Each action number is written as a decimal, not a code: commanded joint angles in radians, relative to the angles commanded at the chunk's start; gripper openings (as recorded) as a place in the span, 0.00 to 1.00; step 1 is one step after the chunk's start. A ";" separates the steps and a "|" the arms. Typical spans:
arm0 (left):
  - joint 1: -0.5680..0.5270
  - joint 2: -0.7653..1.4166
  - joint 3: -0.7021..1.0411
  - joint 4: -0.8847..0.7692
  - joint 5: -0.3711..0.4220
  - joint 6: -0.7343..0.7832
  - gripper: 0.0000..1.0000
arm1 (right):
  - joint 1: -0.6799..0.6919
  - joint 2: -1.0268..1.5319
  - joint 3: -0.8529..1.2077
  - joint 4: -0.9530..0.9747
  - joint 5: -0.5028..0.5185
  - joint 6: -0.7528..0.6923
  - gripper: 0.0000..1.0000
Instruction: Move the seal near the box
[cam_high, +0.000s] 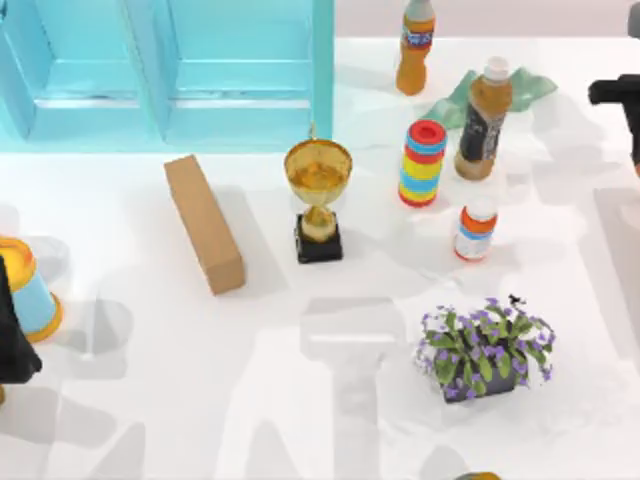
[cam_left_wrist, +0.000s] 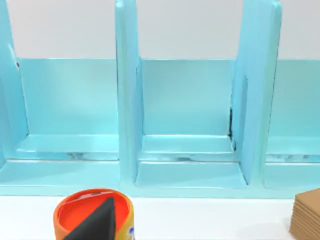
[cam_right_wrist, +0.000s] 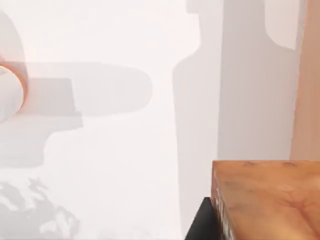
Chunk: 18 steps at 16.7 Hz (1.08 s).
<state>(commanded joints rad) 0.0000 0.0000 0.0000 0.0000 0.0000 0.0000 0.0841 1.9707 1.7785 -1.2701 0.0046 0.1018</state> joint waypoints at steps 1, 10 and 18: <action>0.000 0.000 0.000 0.000 0.000 0.000 1.00 | 0.007 -0.002 -0.017 0.021 0.000 0.006 0.00; 0.000 0.000 0.000 0.000 0.000 0.000 1.00 | -0.007 0.029 -0.181 0.204 0.002 -0.005 0.00; 0.000 0.000 0.000 0.000 0.000 0.000 1.00 | -0.008 0.034 -0.186 0.211 0.001 -0.007 0.23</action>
<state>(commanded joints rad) 0.0000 0.0000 0.0000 0.0000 0.0000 0.0000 0.0763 2.0044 1.5922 -1.0592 0.0060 0.0944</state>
